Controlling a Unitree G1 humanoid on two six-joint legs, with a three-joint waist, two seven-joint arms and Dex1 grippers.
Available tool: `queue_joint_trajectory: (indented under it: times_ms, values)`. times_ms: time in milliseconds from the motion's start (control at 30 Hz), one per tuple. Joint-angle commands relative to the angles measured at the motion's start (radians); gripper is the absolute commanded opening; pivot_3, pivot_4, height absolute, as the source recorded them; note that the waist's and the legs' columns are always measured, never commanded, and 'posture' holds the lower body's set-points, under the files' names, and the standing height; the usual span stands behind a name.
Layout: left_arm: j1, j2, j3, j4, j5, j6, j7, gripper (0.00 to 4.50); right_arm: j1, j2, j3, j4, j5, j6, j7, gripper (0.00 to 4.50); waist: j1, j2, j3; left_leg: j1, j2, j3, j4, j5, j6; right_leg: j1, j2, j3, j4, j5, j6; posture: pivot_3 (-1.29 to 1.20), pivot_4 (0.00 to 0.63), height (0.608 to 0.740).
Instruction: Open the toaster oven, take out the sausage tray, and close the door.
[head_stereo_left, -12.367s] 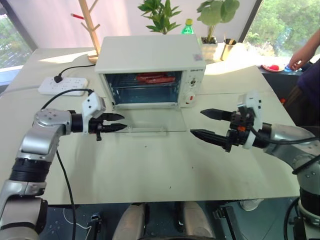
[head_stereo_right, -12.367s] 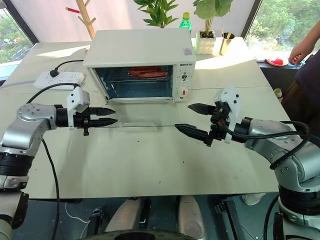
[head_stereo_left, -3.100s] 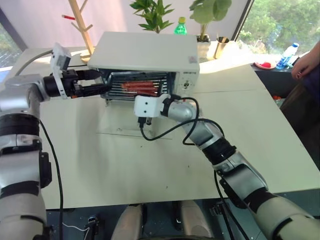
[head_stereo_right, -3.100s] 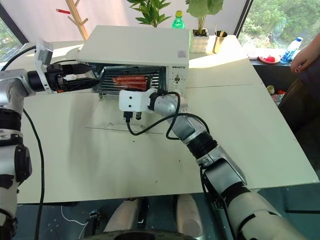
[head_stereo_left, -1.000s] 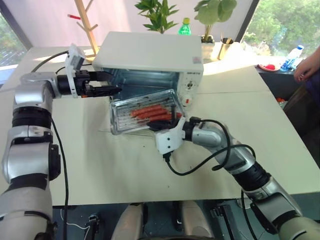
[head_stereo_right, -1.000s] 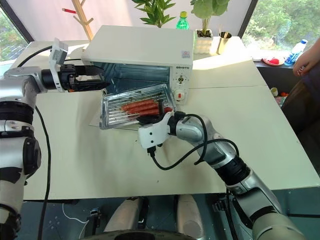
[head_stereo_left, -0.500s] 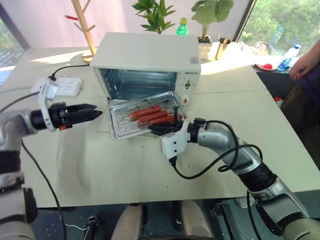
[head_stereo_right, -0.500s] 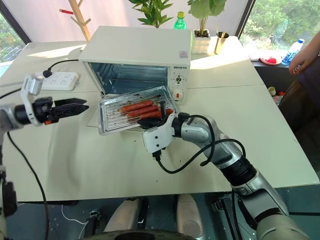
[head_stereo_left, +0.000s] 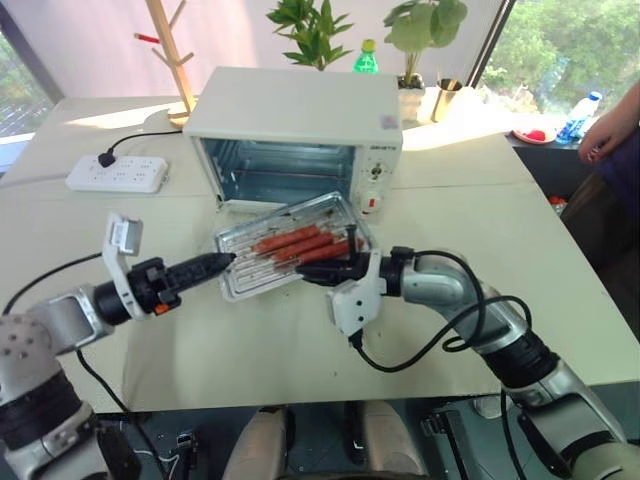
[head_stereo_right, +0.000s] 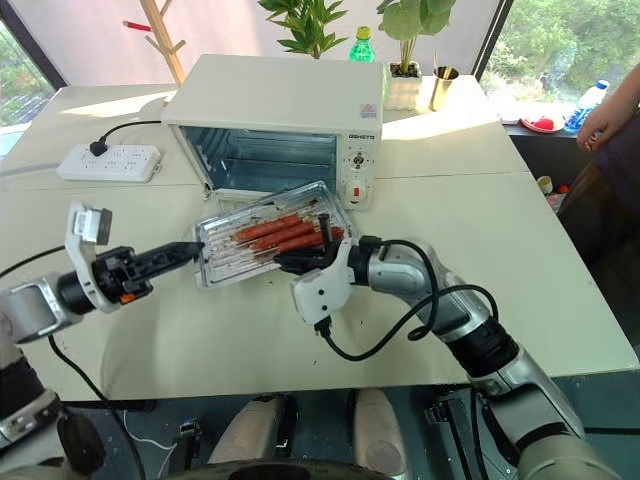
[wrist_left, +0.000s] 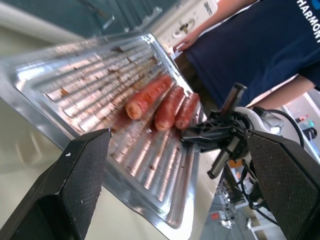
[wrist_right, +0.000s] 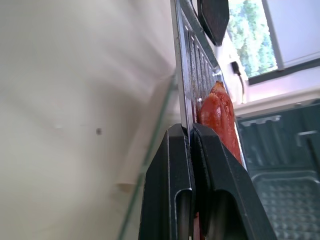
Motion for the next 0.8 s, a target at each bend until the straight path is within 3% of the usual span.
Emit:
queue_joint_trajectory:
  times_ms: [33,333,800]
  values:
    - [-0.008,0.018,0.053,-0.005,-0.060,0.012,0.065,4.50,-0.022,0.011,-0.042,-0.034,0.034,-0.031,-0.028,0.01,0.003,0.000,0.000,0.000,0.000,0.000,0.000,0.000,0.001,0.000,0.000,0.000,0.000,0.000,0.000,0.00,0.150,0.740]
    - [-0.028,0.121,0.149,0.158,-0.135,0.012,0.150,4.50,-0.015,0.002,-0.060,-0.022,0.026,-0.045,-0.041,0.01,0.004,0.000,0.000,0.002,0.000,0.000,-0.001,0.000,0.001,0.002,0.000,0.000,0.000,0.000,0.000,0.00,0.150,0.740]
    - [-0.004,-0.089,0.024,0.144,-0.327,-0.024,0.378,4.50,-0.016,-0.009,-0.058,-0.044,0.086,-0.089,-0.014,0.01,0.004,0.000,0.000,0.003,0.000,0.000,-0.002,0.000,0.000,0.003,-0.001,0.000,-0.002,0.000,0.000,0.00,0.150,0.740]
